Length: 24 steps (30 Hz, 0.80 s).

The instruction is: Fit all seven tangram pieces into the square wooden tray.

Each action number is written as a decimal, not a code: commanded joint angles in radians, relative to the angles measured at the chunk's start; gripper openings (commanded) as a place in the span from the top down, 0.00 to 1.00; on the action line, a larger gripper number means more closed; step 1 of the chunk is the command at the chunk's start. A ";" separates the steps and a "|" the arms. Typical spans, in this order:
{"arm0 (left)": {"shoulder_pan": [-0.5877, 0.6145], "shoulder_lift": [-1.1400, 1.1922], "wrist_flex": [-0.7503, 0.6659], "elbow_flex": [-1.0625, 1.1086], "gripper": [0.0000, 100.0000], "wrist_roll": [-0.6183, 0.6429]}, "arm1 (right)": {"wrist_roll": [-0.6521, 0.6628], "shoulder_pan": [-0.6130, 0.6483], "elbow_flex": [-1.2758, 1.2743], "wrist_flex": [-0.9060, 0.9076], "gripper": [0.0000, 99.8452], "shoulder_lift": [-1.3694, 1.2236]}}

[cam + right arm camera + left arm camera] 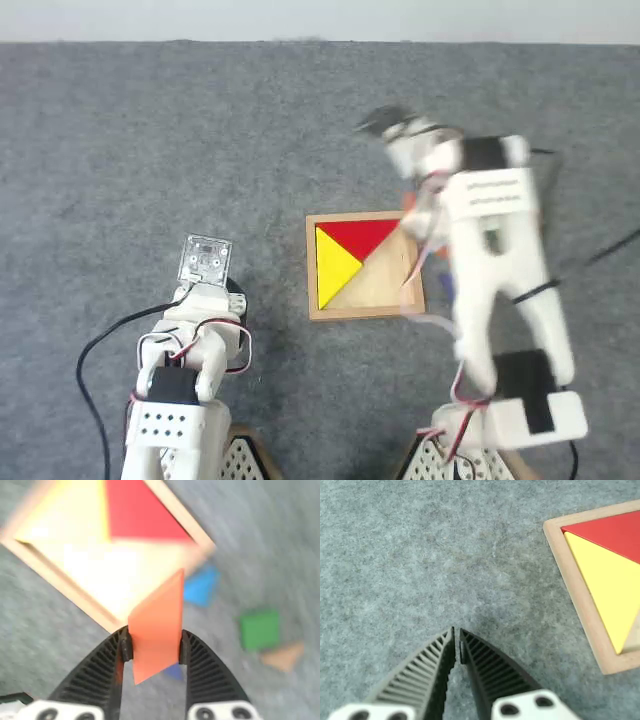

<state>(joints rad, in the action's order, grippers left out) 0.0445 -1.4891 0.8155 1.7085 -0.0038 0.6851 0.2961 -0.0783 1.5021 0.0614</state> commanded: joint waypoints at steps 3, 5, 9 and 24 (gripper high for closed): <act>0.003 -0.012 0.000 -0.019 0.99 0.005 | -0.034 0.177 -0.110 -0.137 0.99 0.073; 0.003 -0.012 0.000 -0.019 0.99 0.005 | -0.035 0.220 -0.150 -0.166 0.99 0.073; 0.003 -0.012 0.000 -0.019 0.99 0.005 | -0.034 0.291 -0.227 -0.219 0.99 0.073; 0.003 -0.012 0.000 -0.019 0.99 0.005 | -0.063 0.291 -0.364 -0.360 0.98 0.071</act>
<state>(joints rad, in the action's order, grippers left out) 0.0445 -1.4891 0.8155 1.7085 -0.0038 0.6713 0.5953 -0.4480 1.1799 0.0675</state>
